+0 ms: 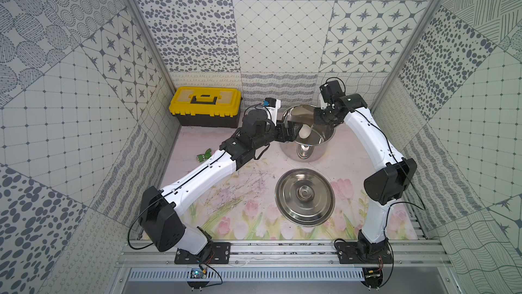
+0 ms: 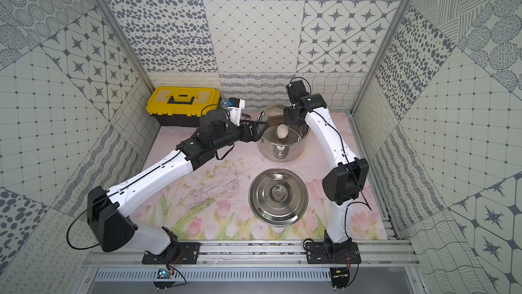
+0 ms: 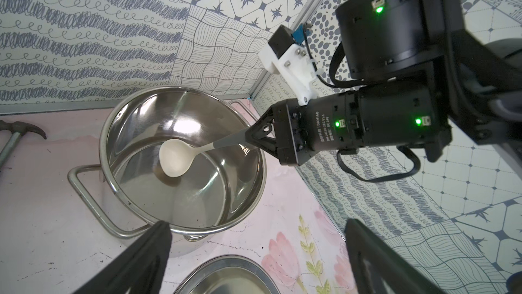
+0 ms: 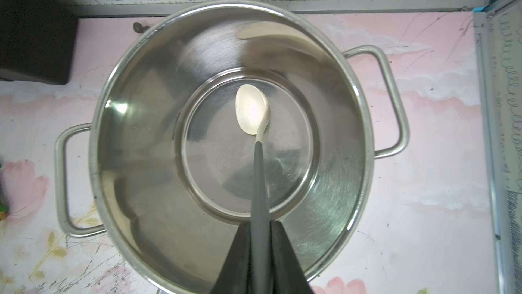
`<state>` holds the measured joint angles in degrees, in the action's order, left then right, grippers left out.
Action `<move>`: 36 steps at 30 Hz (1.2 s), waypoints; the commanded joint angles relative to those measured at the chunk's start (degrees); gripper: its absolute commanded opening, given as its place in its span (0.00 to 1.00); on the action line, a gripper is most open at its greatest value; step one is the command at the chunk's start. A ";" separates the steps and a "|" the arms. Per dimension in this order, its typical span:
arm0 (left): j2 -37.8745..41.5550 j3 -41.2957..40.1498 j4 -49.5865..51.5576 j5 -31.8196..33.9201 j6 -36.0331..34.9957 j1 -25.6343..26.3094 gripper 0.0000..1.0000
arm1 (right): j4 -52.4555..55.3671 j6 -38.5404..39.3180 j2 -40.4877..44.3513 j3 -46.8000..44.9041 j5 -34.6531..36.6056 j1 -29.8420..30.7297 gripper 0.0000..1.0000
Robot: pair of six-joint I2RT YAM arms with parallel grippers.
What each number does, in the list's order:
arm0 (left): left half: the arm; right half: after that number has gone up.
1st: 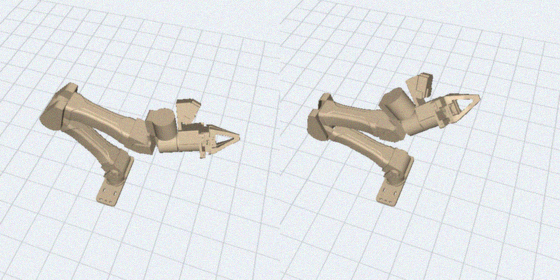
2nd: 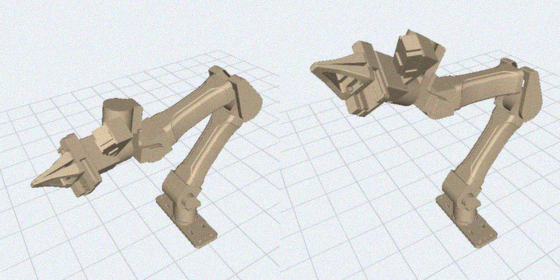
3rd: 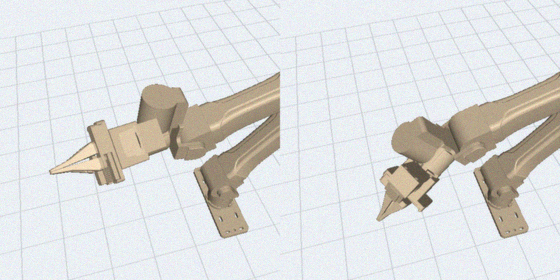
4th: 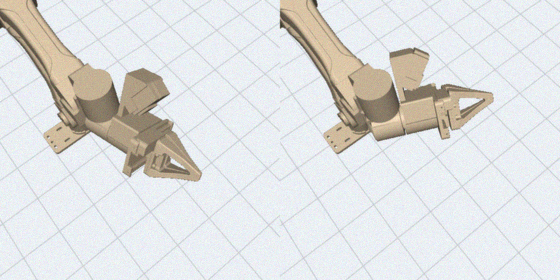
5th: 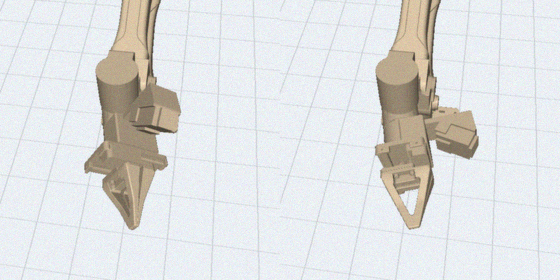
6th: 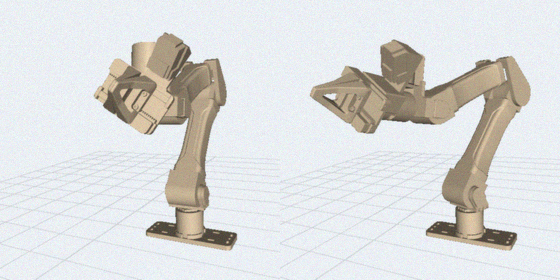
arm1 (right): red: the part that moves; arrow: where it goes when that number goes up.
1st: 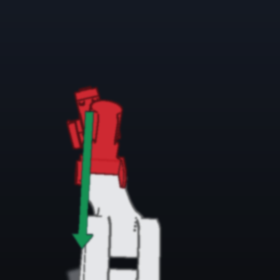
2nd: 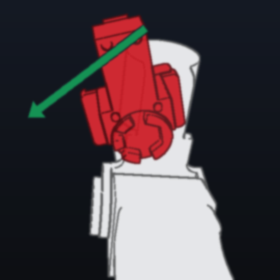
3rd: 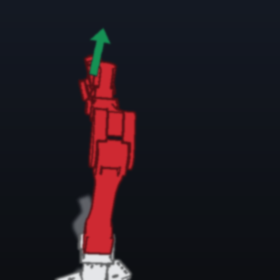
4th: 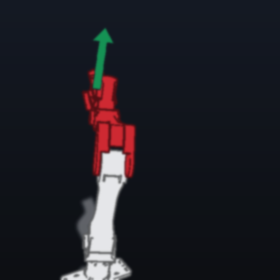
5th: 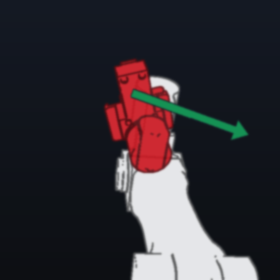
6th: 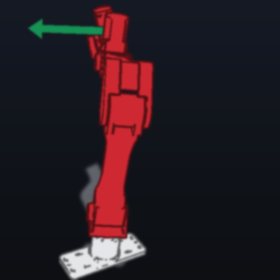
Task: Stir the soup with a spoon
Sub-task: Stir the soup in the pan with a stick.
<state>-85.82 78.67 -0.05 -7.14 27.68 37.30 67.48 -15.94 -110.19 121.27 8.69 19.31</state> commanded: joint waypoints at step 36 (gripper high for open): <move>-2.42 3.07 -2.75 -2.28 -1.64 0.07 1.00 | 1.34 1.25 -5.07 10.10 0.99 2.20 0.00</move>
<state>-89.08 81.28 -1.41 -9.26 26.63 37.34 68.36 -16.16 -114.91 128.77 8.05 23.49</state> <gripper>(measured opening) 0.996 0.167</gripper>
